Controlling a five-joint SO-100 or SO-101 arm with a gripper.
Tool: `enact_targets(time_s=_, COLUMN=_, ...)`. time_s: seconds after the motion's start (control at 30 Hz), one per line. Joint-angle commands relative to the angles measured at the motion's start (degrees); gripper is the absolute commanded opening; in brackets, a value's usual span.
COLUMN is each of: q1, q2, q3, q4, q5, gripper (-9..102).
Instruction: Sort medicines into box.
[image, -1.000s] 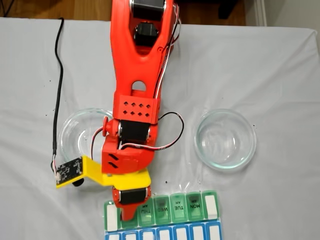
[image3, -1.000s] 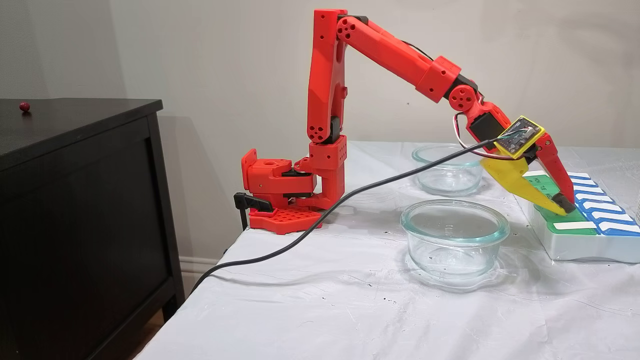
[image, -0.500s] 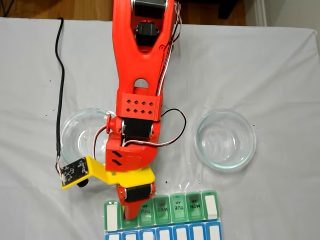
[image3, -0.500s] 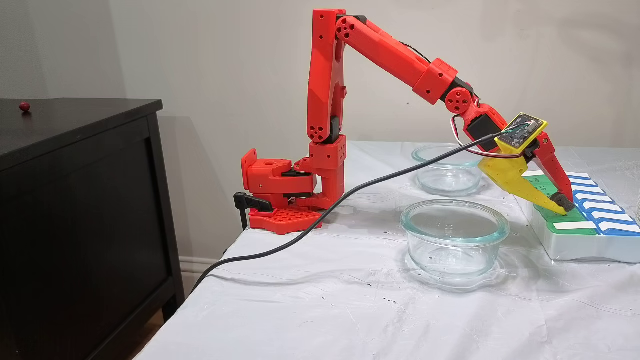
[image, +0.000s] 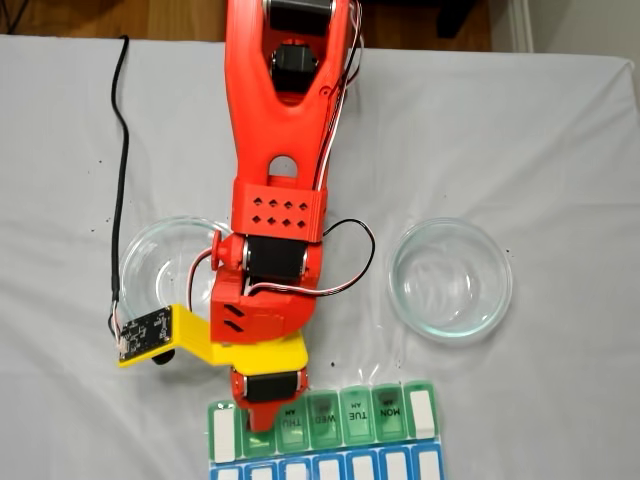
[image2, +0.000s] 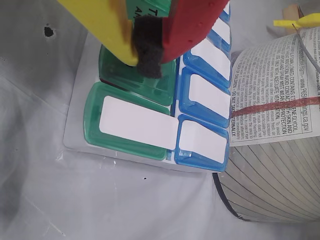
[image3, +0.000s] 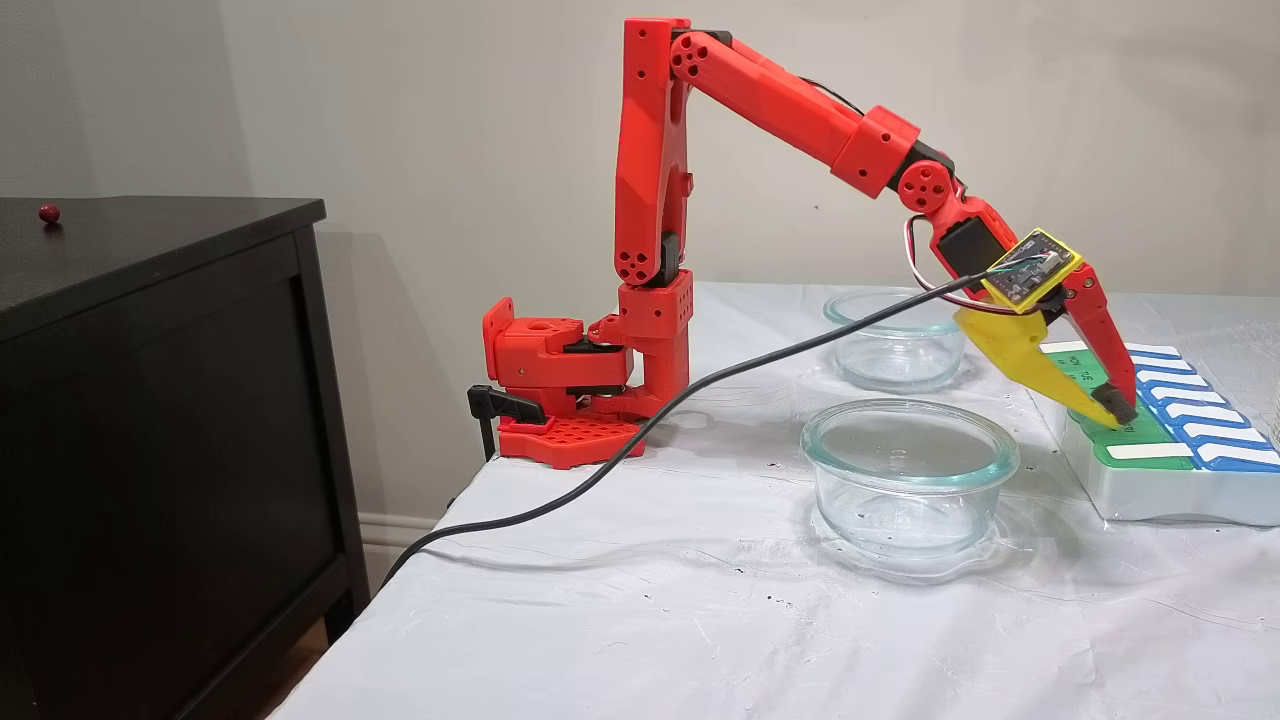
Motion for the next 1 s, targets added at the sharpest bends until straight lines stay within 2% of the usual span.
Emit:
enact_targets(time_s=0.0, q1=0.53, q2=1.58, q3=-0.7, q4=1.49, q5=0.44, gripper=0)
enact_targets(time_s=0.5, q1=1.85, q2=2.37, q3=-4.75, q4=10.55, q5=5.1, gripper=0)
enact_targets(time_s=0.7, q1=1.58, q2=3.43, q3=-4.39, q4=8.96, q5=5.63, gripper=0)
enact_targets(time_s=0.97, q1=0.26, q2=14.68, q3=-1.32, q4=-3.96, q5=6.94, gripper=0)
